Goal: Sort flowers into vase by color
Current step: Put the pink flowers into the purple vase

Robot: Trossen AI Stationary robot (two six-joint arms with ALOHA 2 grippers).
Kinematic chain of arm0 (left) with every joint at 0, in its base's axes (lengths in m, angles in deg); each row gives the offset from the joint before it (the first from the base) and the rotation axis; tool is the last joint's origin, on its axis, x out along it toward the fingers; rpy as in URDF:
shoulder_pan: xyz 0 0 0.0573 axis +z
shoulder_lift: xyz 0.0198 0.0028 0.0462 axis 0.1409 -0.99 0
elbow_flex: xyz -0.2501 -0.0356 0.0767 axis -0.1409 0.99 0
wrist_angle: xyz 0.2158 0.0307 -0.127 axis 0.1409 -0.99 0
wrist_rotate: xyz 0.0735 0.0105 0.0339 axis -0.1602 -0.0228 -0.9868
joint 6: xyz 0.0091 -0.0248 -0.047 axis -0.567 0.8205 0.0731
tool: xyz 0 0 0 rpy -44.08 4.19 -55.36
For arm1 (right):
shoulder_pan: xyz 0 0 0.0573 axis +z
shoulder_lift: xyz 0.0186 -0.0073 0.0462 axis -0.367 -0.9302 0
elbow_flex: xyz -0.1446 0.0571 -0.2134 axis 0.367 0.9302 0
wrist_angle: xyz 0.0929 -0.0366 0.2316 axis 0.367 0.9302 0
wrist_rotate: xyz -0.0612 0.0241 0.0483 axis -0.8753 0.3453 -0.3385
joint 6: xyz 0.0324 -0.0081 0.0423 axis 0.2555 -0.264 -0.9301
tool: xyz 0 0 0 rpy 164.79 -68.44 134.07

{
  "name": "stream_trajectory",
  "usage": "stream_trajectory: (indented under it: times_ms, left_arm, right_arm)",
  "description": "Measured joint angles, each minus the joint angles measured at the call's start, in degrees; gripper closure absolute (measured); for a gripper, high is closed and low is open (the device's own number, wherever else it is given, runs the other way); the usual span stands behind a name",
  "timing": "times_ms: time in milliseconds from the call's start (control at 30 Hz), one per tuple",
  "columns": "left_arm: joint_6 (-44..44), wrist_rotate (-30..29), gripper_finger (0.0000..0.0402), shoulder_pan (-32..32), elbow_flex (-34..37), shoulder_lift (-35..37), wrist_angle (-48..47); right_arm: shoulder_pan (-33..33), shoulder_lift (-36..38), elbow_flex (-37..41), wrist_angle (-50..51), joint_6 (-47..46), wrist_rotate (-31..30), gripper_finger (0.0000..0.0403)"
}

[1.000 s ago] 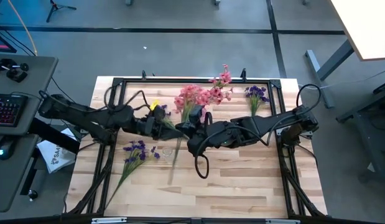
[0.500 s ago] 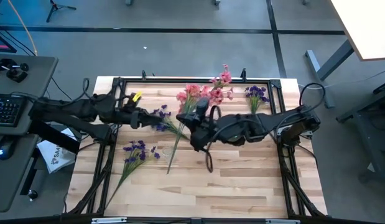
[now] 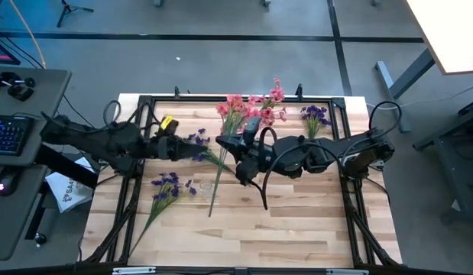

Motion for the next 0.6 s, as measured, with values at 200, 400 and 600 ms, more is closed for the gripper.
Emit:
stream_trajectory:
  times_ms: [200,400,600]
  left_arm:
    - [1.6,0.2,0.0339,-1.4,0.0,-4.9,16.8]
    - [3.1,0.1,0.0339,-1.4,0.0,-6.9,18.2]
    - [3.1,0.2,0.0339,-2.6,0.0,-8.3,19.6]
  right_arm:
    - [0.0,0.0,0.0,0.0,5.6,0.1,0.0402]
    - [0.0,0.0,0.0,-1.9,7.8,2.9,0.0402]
    - [0.0,-0.3,0.0,-1.8,7.8,3.0,0.0402]
